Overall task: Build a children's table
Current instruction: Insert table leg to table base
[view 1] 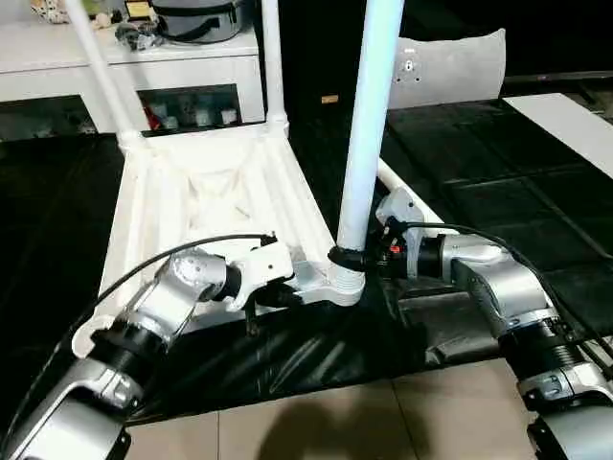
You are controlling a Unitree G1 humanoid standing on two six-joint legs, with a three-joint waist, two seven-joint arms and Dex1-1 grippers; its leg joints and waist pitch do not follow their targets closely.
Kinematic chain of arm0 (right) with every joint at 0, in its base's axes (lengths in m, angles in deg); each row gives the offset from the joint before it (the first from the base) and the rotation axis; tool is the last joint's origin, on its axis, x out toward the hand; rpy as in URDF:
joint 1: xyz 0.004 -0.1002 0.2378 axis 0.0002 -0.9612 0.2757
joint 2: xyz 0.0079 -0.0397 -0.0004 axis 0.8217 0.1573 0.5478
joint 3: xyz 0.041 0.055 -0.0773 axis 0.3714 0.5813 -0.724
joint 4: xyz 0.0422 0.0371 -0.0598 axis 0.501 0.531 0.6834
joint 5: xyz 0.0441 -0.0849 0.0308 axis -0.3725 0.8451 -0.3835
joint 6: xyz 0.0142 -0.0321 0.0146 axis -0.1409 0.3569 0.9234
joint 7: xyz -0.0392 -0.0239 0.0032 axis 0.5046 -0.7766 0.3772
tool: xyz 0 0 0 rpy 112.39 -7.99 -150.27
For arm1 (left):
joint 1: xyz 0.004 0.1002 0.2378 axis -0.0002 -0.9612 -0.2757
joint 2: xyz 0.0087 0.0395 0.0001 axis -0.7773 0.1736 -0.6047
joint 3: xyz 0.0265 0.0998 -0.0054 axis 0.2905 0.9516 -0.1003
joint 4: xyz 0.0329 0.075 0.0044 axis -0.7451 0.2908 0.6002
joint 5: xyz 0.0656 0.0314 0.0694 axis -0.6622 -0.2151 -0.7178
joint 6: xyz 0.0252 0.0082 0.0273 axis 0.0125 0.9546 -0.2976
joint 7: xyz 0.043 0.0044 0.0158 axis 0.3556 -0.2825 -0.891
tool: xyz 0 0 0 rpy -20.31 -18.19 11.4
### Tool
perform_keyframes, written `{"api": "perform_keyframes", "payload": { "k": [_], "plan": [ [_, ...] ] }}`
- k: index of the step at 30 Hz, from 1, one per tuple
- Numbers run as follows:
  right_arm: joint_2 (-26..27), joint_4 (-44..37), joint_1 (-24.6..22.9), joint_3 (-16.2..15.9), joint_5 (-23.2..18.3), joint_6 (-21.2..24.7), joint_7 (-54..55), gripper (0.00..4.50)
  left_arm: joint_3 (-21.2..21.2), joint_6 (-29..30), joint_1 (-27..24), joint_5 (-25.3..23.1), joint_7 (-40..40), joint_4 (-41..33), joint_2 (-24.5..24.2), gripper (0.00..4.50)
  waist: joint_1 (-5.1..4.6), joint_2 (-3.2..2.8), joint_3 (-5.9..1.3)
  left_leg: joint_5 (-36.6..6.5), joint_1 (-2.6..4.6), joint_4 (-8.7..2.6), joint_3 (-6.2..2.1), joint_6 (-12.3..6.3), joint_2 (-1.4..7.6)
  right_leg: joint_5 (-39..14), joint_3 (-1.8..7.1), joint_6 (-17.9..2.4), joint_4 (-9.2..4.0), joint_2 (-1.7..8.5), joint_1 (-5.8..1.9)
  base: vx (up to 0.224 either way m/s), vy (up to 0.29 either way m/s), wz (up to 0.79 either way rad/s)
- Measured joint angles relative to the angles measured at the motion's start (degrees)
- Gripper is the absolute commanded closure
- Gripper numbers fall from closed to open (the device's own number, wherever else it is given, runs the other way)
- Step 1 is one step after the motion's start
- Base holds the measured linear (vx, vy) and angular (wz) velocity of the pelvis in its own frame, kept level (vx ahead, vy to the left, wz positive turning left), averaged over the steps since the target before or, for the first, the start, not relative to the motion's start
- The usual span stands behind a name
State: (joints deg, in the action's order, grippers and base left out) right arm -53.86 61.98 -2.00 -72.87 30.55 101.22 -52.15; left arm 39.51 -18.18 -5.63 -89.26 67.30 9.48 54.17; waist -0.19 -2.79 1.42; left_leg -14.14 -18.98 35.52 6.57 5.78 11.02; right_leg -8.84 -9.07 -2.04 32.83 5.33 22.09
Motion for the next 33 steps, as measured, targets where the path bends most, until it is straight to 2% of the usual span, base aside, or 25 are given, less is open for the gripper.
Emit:
{"api": "perform_keyframes", "payload": {
  "k": [4, 8, 12, 13, 15, 16, 19, 24, 28, 33],
  "plan": [
    [0.43, -0.81, -0.6, 0.01, 0.18, 0.15, 1.03, 2.64, -0.07, 0.68, -0.02, 0.21, 0.02, -0.04, -0.12, 4.5, -0.24, 0.01, 0.0, 0.0, 0.02, -0.01, 0.0, 0.0, 0.0, 0.0, 0.0, 0.0, 0.0, 0.0, 0.0, 0.0, 0.0, 0.0],
    [1.91, -1.28, -0.86, 0.58, 0.07, 1.41, 3.21, 2.64, -0.74, 2.27, -0.64, 0.57, 0.04, -0.85, -0.48, 4.5, -1.0, 0.05, 0.01, 0.0, 0.03, -0.01, -0.01, 0.01, -0.01, 0.0, 0.0, 0.0, -0.04, 0.0, 0.0, 0.0, 0.0, 0.0],
    [6.87, -3.67, -1.9, 3.9, -0.55, 7.32, 12.9, 2.64, -3.94, 11.13, -4.9, 1.04, -4.58, -8.43, 0.81, 4.5, -2.0, 0.07, 0.05, 0.0, 0.02, -0.04, -0.05, 0.01, -0.02, -0.01, -0.03, 0.01, -0.22, 0.0, -0.01, 0.0, 0.0, 0.0],
    [8.38, -4.12, -1.9, 4.63, -0.42, 8.95, 16.63, 2.64, -4.84, 14.84, -6.39, 1.05, -7.01, -11.43, 2.61, 4.5, -2.61, 0.04, 0.08, 0.0, -0.03, -0.05, -0.09, 0.01, -0.02, -0.01, -0.05, 0.01, -0.44, 0.01, -0.02, 0.0, 0.0, 0.0],
    [10.23, -4.31, -1.66, 5.89, 0.25, 10.5, 22.12, 2.64, -5.74, 19.95, -8.09, 0.96, -10.98, -15.17, 5.84, 4.5, -3.09, -0.04, 0.09, -0.03, -0.13, -0.14, -0.15, -0.05, -0.06, -0.01, -0.07, 0.02, -0.85, 0.04, -0.05, 0.0, 0.0, 0.0],
    [11.93, -3.53, -1.15, 7.34, 1.36, 10.98, 26.61, 2.64, -6.59, 23.12, -9.07, 0.64, -14.63, -17.1, 9.18, 4.5, -3.47, 0.01, 0.1, -0.09, -0.17, -0.17, -0.13, -0.14, -0.11, -0.04, -0.03, 0.06, -1.02, 0.1, -0.07, 0.0, 0.0, 0.0],
    [13.97, -0.7, 0.84, 9.42, 2.96, 11.08, 33.82, 2.64, -6.73, 27.19, -10.07, 0.17, -21.77, -19.16, 15.98, 4.5, -4.02, 0.05, 0.09, -0.27, -0.46, -0.21, -0.11, -0.46, -0.2, -0.05, 0.05, 0.08, -1.48, 0.1, -0.07, 0.0, 0.0, 0.0],
    [15.36, 0.46, 2.2, 10.05, 4.98, 11.51, 38.79, 2.64, -5.99, 29.49, -9.99, -1.82, -27.2, -19.94, 19.89, 4.5, -3.79, 0.32, -0.05, -0.3, -0.41, -0.77, 0.13, -0.53, -0.31, 0.0, 0.25, 0.14, -1.57, 0.06, -0.04, 0.0, 0.0, 0.0],
    [16.25, -0.11, 2.3, 10.08, 5.05, 12.21, 40.27, 2.64, -5.71, 30.33, -9.93, -1.98, -27.53, -20.88, 19.07, 4.5, -3.45, 0.45, -0.05, -0.13, -0.24, -1.13, 0.18, -0.75, -0.2, -0.04, 0.23, 0.24, -1.52, -0.06, 0.0, 0.0, 0.0, 0.0],
    [17.31, 0.54, 2.68, 10.63, 5.04, 12.15, 41.14, 2.64, -5.72, 30.76, -9.93, -1.99, -27.67, -21.19, 17.97, 4.5, -3.63, 0.51, -0.01, -0.18, -0.1, -1.19, 0.24, -0.53, -0.13, -0.05, 0.25, 0.26, -1.42, -0.12, 0.01, 0.0, 0.0, 0.0]
  ]
}}
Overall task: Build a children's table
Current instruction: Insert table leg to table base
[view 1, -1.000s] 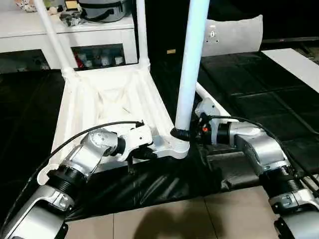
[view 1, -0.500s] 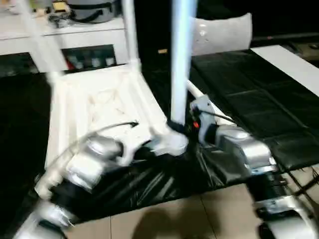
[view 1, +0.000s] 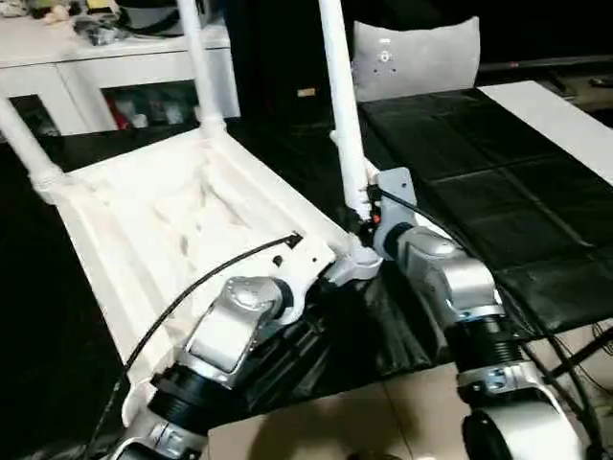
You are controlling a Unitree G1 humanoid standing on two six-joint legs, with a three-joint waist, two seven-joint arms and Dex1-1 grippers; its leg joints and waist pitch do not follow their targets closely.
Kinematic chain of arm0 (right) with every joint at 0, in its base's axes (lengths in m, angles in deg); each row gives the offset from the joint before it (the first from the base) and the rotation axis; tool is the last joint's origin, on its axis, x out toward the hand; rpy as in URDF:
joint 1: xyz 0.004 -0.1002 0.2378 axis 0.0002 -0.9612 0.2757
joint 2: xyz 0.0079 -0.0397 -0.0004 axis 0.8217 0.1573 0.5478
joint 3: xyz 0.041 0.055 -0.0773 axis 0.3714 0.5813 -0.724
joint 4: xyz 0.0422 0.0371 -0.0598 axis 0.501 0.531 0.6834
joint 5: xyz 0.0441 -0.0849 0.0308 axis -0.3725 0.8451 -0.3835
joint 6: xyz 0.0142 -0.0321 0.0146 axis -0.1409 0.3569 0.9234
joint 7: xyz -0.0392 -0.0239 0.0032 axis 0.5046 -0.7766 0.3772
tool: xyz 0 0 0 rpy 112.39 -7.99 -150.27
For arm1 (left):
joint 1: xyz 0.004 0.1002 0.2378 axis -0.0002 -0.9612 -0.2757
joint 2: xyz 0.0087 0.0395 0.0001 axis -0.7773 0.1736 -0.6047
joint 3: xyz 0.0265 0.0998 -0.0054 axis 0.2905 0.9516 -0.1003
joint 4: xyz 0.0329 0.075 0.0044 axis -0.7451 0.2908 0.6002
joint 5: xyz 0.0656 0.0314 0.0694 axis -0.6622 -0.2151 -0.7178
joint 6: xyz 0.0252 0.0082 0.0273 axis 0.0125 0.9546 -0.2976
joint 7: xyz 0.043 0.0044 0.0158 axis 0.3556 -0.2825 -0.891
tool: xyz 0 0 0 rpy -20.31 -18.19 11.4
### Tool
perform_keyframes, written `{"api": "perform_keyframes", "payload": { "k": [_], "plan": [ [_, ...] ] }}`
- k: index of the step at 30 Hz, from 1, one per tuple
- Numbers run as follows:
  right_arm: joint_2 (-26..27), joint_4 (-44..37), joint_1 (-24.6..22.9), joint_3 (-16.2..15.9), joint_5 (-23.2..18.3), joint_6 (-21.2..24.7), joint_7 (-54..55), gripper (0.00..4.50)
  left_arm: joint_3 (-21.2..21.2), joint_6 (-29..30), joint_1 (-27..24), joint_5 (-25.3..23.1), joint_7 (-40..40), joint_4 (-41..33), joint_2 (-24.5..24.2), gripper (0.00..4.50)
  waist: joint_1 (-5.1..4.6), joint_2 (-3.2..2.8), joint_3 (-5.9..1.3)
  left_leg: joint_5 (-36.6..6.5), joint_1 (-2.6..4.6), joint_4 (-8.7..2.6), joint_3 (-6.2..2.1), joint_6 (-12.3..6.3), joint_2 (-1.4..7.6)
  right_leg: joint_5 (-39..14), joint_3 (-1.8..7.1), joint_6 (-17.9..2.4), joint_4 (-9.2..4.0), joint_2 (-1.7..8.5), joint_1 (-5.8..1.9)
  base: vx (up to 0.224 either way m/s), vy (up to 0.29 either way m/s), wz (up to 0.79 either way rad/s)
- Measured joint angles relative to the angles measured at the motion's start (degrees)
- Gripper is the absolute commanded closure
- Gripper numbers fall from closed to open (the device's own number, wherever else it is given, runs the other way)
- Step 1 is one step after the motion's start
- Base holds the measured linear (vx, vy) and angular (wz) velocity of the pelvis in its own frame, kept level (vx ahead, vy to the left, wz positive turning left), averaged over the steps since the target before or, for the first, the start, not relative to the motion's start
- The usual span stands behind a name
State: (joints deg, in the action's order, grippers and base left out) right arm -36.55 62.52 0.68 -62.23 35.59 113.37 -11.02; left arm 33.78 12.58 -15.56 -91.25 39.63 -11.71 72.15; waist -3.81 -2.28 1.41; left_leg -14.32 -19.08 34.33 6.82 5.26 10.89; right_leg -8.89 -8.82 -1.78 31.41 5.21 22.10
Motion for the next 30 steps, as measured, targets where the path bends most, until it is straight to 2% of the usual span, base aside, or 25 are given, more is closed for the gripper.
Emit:
{"api": "perform_keyframes", "payload": {
  "k": [6, 7, 10, 12, 15, 21, 26, 30],
  "plan": [
    [0.21, 0.94, 0.17, 0.32, -0.04, -0.93, -0.12, 2.64, 0.11, 0.0, 0.0, 0.01, -0.05, -0.07, -0.17, 4.5, -0.17, 0.0, 0.0, -0.06, 0.01, 0.0, -0.01, 0.1, 0.0, 0.0, 0.02, 0.0, 0.0, 0.0, 0.0, 0.0, 0.0, 0.0],
    [0.26, 1.36, 0.21, 0.34, -0.06, -1.5, -0.12, 2.29, 0.11, -0.01, 0.0, 0.0, -0.05, -0.07, -0.21, 4.5, -0.21, 0.0, 0.0, -0.05, 0.01, 0.0, -0.01, 0.1, -0.01, 0.0, 0.03, 0.0, 0.0, 0.0, 0.0, 0.0, 0.0, 0.0],
    [0.48, 2.15, 0.19, 0.73, -0.24, -2.49, -0.19, 2.29, 0.19, -0.17, 0.0, 0.04, -0.07, -0.07, -0.28, 4.5, -0.23, -0.01, 0.01, -0.05, 0.01, 0.0, 0.01, 0.1, 0.0, 0.0, 0.02, 0.0, 0.0, 0.0, 0.0, 0.0, 0.0, 0.0],
    [0.5, 2.21, 0.13, 0.95, -0.31, -2.56, -0.24, 1.87, 0.27, -0.28, 0.0, 0.16, -0.07, -0.07, -0.29, 4.5, -0.17, -0.02, 0.02, -0.05, 0.0, -0.01, 0.0, 0.11, 0.0, 0.0, 0.02, 0.0, 0.0, 0.01, 0.0, 0.0, 0.0, 0.0],
    [0.21, 2.33, -1.64, 0.89, -0.42, -2.82, -1.49, 1.75, 0.31, -0.75, 0.0, 0.48, -0.12, -0.08, -0.51, 4.5, -0.09, -0.1, 0.09, -0.06, -0.05, -0.04, 0.02, 0.1, -0.02, 0.0, 0.04, 0.01, 0.0, 0.03, 0.04, 0.0, 0.0, 0.0],
    [-0.63, -0.56, -5.38, 0.59, -0.82, -3.45, -4.03, 1.08, 0.64, -2.16, 0.0, 0.57, -0.1, 0.18, -1.26, 4.5, -0.09, -0.26, 0.21, -0.04, -0.03, -0.04, 0.1, 0.09, 0.0, 0.01, 0.06, -0.01, 0.04, 0.02, 0.09, 0.0, 0.0, 0.0],
    [-1.38, -3.17, -8.88, -1.3, -0.94, -3.48, -6.54, 0.63, 0.73, -3.46, 0.18, 0.53, -0.2, 0.6, -2.14, 4.5, -0.23, -0.37, 0.29, -0.03, -0.06, -0.04, 0.11, 0.1, 0.04, 0.01, 0.09, -0.01, 0.12, -0.01, 0.19, 0.0, 0.0, 0.0],
    [-1.71, -3.59, -8.92, -1.76, -1.2, -3.42, -7.2, 0.38, 0.73, -3.99, 0.2, 0.52, -0.2, 0.76, -2.29, 4.5, -0.21, -0.39, 0.33, 0.05, -0.07, -0.03, 0.18, -0.02, 0.03, 0.0, 0.18, -0.01, 0.26, 0.01, 0.3, 0.0, 0.0, 0.0]
  ]
}}
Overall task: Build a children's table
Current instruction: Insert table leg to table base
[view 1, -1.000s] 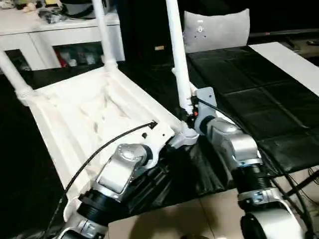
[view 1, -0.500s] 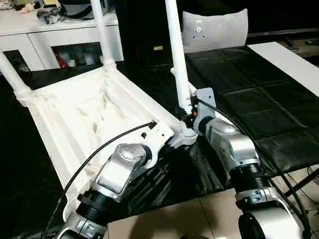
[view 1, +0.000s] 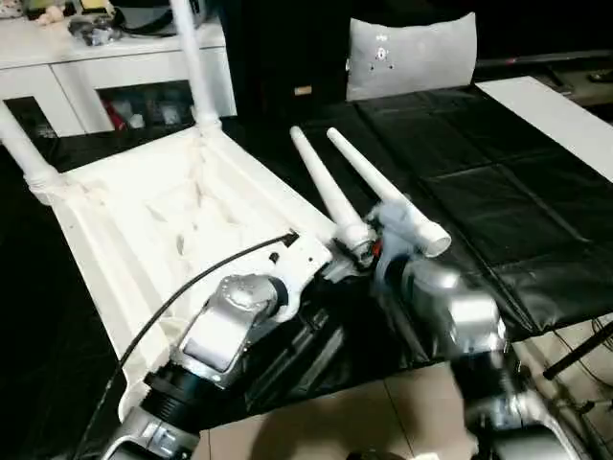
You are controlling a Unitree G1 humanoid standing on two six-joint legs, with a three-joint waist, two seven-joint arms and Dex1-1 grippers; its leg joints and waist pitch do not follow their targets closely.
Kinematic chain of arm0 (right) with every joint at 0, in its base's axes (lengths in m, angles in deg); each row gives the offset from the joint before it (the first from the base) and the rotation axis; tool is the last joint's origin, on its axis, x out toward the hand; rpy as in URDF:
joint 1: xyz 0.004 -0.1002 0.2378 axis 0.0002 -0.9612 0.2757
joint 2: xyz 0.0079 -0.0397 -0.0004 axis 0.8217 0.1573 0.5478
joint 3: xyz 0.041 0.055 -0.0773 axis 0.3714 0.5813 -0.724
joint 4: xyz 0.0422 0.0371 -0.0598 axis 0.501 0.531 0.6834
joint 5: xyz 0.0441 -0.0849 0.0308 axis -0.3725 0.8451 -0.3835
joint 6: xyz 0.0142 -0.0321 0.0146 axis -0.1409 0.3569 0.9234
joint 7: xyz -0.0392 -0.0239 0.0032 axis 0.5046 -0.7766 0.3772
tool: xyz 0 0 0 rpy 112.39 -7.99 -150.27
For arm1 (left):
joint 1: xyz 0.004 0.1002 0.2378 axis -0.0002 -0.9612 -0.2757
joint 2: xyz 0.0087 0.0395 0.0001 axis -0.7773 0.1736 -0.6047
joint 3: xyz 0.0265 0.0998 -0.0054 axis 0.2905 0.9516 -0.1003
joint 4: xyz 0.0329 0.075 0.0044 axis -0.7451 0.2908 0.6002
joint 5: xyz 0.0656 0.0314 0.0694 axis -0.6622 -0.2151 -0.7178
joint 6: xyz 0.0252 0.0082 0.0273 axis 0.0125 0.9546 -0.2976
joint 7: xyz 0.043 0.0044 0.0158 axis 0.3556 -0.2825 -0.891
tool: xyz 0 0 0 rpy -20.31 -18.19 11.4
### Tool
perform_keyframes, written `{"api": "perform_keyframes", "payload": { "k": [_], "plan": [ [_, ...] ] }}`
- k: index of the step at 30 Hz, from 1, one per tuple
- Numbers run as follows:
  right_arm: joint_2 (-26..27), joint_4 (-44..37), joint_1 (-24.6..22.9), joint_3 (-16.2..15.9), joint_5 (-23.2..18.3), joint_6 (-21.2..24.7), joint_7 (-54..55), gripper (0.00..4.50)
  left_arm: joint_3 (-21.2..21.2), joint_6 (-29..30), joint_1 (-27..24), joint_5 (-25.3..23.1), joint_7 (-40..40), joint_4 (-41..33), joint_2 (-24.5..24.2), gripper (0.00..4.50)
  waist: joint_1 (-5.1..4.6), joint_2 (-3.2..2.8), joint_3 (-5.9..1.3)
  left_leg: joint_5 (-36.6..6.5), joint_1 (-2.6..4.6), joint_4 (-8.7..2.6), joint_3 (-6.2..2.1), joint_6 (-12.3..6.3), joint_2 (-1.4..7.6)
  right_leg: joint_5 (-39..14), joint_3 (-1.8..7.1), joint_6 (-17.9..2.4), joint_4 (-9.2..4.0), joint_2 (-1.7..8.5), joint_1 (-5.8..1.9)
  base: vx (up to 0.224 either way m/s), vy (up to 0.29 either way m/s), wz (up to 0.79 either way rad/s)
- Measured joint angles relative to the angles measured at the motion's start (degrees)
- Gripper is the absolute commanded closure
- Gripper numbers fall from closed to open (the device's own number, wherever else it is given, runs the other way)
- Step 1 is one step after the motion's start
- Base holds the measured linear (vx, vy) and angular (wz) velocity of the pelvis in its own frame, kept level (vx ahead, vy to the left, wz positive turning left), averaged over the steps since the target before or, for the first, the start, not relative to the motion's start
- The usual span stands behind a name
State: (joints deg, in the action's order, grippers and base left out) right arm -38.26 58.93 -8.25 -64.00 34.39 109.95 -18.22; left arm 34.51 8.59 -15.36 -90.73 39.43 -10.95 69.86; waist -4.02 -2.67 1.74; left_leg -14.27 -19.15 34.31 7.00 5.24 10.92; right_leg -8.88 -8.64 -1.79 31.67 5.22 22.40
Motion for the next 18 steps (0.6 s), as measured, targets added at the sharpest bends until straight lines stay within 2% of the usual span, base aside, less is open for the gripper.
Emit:
{"api": "perform_keyframes", "payload": {
  "k": [4, 12, 18],
  "plan": [
    [-0.22, -0.73, -0.76, -0.38, 0.03, -0.47, -0.47, 0.04, 0.02, -0.23, 0.03, 0.0, 0.0, 0.07, -0.08, 4.5, 0.09, 0.0, 0.03, 0.01, -0.02, 0.0, 0.07, 0.03, 0.01, -0.01, 0.02, 0.01, 0.09, 0.0, 0.09, 0.0, 0.0, 0.0],
    [-0.26, -1.03, -0.92, -1.31, 0.42, -1.18, -0.24, 0.04, 1.2, -2.57, 0.03, -0.01, 0.22, 0.1, -1.81, 4.5, 0.15, 0.01, 0.03, 0.14, -0.26, 0.0, 0.1, 0.06, 0.01, -0.01, 0.08, 0.01, 0.28, 0.01, 0.43, 0.0, 0.0, 0.0],
    [-0.29, -1.04, -0.9, -0.95, 0.25, -0.91, 0.39, 0.64, 1.2, -2.74, 0.08, -0.03, 0.28, 0.19, -1.88, 4.5, 0.38, 0.01, 0.03, 0.22, -0.27, -0.02, 0.17, 0.13, 0.04, -0.01, 0.07, 0.01, 0.38, 0.0, 0.51, 0.0, 0.0, 0.0]
  ]
}}
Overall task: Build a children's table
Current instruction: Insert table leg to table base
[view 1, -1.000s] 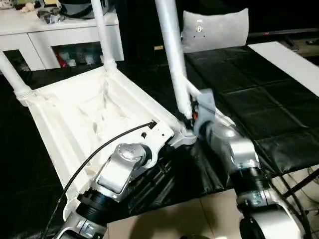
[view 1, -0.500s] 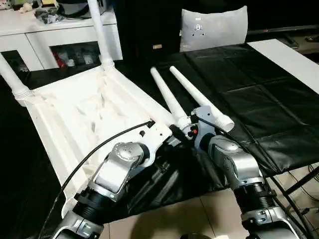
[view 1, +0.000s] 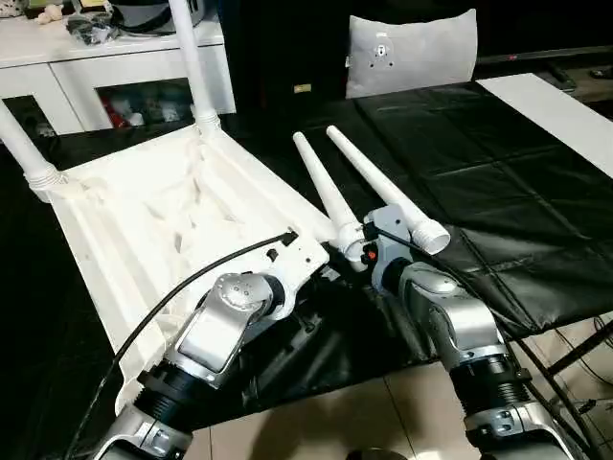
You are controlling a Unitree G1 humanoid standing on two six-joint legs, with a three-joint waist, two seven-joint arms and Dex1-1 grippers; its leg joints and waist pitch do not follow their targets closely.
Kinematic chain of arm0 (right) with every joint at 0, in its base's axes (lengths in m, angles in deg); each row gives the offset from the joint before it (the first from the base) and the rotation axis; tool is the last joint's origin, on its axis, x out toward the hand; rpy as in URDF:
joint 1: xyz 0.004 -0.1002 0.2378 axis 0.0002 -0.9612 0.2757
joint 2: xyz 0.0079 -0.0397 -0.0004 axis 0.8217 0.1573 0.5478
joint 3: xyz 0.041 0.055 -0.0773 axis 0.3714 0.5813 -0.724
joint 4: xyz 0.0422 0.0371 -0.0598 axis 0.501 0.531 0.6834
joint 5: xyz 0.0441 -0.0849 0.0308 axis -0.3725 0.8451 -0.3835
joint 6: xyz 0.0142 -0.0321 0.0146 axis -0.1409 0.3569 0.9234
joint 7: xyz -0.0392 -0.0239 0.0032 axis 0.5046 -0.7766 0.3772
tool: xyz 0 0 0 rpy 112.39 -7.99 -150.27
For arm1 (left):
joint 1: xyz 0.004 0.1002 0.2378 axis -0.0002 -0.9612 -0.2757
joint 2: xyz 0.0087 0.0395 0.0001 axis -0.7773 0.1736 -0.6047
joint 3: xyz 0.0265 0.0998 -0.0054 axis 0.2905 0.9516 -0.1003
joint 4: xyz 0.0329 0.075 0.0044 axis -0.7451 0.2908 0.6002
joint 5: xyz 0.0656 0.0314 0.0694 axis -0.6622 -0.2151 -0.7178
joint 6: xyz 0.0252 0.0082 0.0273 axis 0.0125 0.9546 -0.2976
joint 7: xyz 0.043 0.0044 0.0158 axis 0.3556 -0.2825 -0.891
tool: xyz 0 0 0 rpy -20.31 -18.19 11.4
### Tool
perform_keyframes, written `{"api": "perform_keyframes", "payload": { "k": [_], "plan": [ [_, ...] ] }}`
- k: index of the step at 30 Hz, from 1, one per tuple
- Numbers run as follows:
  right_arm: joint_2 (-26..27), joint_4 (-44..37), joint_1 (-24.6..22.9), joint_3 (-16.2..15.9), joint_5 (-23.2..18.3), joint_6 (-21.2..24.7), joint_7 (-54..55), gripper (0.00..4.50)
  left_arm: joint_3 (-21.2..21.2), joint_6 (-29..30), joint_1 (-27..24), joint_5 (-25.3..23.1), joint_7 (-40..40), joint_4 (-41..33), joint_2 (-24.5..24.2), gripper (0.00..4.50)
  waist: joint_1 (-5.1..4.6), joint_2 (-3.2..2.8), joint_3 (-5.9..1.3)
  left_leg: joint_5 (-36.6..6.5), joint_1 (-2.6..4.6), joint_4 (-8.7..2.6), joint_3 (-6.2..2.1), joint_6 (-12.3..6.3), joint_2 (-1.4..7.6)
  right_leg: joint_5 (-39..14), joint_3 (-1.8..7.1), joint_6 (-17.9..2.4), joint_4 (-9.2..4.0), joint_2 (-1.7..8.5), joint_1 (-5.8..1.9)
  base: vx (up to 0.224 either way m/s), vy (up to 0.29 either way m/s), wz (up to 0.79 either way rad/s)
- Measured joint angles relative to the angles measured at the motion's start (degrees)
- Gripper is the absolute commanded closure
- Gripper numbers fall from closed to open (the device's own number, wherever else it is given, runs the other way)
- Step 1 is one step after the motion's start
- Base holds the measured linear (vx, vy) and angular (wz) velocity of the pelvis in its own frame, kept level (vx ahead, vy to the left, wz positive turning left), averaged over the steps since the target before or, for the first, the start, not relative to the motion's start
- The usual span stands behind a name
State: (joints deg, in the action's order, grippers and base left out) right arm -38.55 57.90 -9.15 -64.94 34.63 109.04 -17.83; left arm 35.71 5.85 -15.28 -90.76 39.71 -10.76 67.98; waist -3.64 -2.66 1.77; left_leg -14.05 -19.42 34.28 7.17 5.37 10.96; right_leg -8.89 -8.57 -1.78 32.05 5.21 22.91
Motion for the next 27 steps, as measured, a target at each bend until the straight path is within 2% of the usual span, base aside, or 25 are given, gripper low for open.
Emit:
{"api": "perform_keyframes", "payload": {
  "k": [8, 17, 21, 24, 27],
  "plan": [
    [0.0, 0.13, 0.17, 0.83, -0.34, 0.56, 0.76, 1.28, 0.52, -0.66, 0.23, 0.07, 0.02, 0.35, -0.28, 4.5, 0.28, -0.01, 0.0, 0.02, 0.0, 0.0, 0.01, -0.01, 0.0, 0.01, 0.0, -0.01, 0.02, 0.0, 0.0, 0.0, 0.0, 0.0],
    [0.22, 0.12, 0.14, 0.83, -0.72, 0.47, 1.62, 1.44, 1.18, -3.12, 0.91, 0.09, 0.86, 1.85, -1.55, 4.5, 0.56, -0.04, 0.01, 0.05, 0.0, 0.0, 0.01, 0.07, 0.02, 0.05, -0.01, -0.09, 0.07, -0.01, 0.02, 0.0, 0.0, 0.0],
    [0.58, -0.61, -0.29, 0.92, -1.58, 0.38, 1.79, 1.44, 1.52, -7.94, 1.45, 0.25, 2.94, 3.96, -4.48, 4.5, 0.67, -0.24, 0.09, 0.05, 0.0, 0.01, -0.01, 0.08, 0.03, 0.06, -0.03, -0.1, 0.07, -0.04, 0.02, 0.0, 0.0, 0.0],
    [0.46, -0.87, -0.93, 3.43, -1.8, -0.4, 3.17, 1.44, 1.36, -12.84, 2.38, 0.25, 5.09, 6.63, -8.16, 4.5, 0.75, -0.57, 0.22, 0.06, -0.02, 0.02, -0.03, 0.11, 0.02, 0.09, 0.0, -0.14, 0.07, -0.03, 0.02, 0.0, 0.0, 0.0],
    [-0.03, -0.64, -2.12, 6.19, -2.27, -1.74, 4.51, 1.5, 0.35, -15.81, 4.17, 0.27, 6.42, 10.31, -9.89, 4.5, 0.65, -0.85, 0.38, 0.09, -0.1, 0.03, -0.02, 0.07, 0.01, 0.24, -0.01, -0.39, 0.08, -0.02, 0.08, 0.0, 0.0, 0.0]
  ]
}}
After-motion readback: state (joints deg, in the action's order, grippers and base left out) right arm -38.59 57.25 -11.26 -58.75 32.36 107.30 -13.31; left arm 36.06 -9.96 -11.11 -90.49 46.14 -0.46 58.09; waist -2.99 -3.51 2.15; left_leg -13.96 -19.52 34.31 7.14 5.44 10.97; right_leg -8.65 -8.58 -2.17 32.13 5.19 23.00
